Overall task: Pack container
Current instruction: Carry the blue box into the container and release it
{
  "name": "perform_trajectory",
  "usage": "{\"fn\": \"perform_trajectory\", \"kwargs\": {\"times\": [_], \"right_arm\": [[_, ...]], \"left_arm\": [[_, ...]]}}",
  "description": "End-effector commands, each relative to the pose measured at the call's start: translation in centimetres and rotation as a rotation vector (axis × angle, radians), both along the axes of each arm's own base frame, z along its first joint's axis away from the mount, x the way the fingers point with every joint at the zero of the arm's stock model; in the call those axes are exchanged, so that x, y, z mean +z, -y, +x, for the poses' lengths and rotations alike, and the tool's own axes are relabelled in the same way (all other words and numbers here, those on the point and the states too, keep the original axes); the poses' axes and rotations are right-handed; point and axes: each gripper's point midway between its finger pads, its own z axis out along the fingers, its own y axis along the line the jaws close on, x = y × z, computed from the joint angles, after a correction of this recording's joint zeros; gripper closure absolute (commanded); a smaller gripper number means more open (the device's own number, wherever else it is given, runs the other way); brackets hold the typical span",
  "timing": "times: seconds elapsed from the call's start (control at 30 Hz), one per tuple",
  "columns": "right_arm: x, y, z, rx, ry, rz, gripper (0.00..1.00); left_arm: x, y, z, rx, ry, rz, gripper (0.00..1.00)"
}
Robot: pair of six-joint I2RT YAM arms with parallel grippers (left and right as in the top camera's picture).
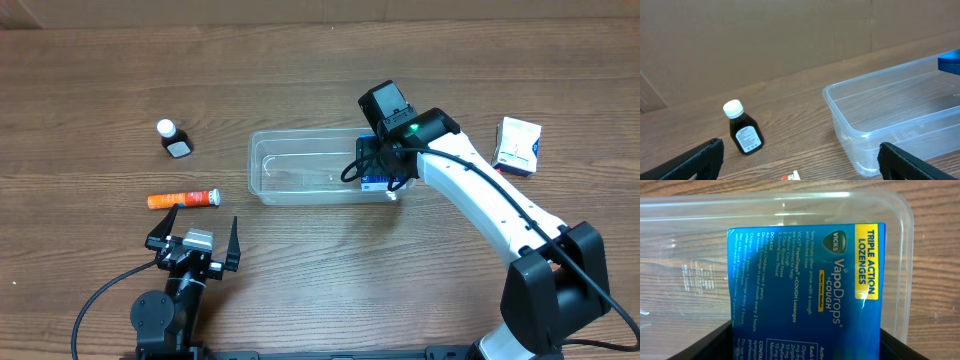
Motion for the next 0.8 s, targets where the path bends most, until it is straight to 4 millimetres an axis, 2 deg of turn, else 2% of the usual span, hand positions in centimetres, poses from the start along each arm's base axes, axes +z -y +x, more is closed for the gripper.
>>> {"fn": "perform_trajectory", "kwargs": {"times": [0.0,0.2,0.43,0.57,0.77], "right_arm": [[0.9,0.4,0.2,0.032,0.041,-0.026,0.27],[0.8,0.4,0.2,0.032,0.042,-0.026,0.27],[-1.0,0.4,-0.1,0.03,0.025,-0.025,0.27],[-0.9,0.3,0.2,0.03,0.038,-0.018,0.27],[-0.9,0.3,0.2,0.03,0.038,-0.018,0.19]], "left_arm": [[0.0,0.0,0.0,0.0,0.003,-0.01,0.0],[0.0,0.0,0.0,0.0,0.003,-0.01,0.0],[0.0,0.0,0.0,0.0,0.003,-0.01,0.0],[0.0,0.0,0.0,0.0,0.003,-0.01,0.0],[0.0,0.0,0.0,0.0,0.003,-0.01,0.0]]}}
